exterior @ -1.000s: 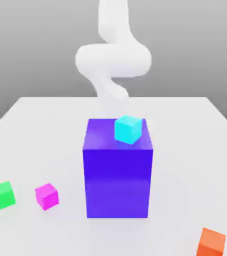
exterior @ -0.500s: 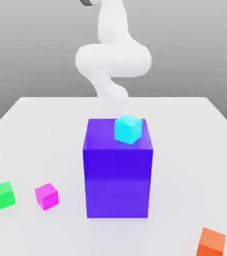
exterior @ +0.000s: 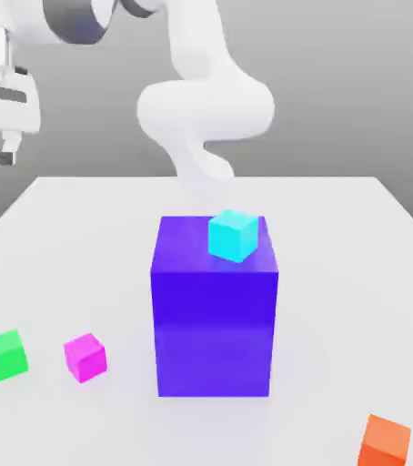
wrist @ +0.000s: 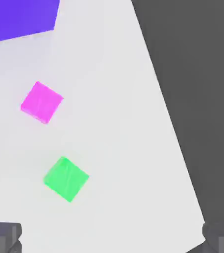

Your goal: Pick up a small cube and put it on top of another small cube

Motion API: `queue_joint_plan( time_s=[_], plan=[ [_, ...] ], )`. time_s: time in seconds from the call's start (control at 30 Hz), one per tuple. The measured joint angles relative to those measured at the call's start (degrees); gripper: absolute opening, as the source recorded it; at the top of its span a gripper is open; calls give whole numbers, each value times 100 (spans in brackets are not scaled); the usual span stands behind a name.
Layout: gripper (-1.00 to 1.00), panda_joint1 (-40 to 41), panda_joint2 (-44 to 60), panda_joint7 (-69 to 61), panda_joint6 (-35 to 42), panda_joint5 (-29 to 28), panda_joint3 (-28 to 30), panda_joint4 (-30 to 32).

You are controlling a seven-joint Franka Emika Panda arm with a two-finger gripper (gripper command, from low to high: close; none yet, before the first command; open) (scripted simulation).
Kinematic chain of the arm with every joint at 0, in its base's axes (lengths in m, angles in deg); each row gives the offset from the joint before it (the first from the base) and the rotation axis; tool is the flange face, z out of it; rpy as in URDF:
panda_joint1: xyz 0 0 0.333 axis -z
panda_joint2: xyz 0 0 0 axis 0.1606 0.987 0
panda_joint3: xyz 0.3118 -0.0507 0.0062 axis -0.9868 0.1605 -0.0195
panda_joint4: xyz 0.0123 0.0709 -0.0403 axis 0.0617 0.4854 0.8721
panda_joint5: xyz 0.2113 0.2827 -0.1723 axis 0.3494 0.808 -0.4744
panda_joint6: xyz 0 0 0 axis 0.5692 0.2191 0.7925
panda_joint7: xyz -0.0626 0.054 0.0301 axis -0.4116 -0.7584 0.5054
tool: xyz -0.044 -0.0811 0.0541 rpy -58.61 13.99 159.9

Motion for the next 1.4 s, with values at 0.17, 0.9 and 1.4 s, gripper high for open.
queue_joint_plan(
  time_s=[0.17,0.9,1.4],
  plan=[
    [0,-1088,790,-1119,-669,-601,1230,249],
    [-100,-5832,651,-1028,-1505,-3831,5859,-25],
    [-100,-3774,309,-4573,-126,-2460,3917,-354]
  ],
)
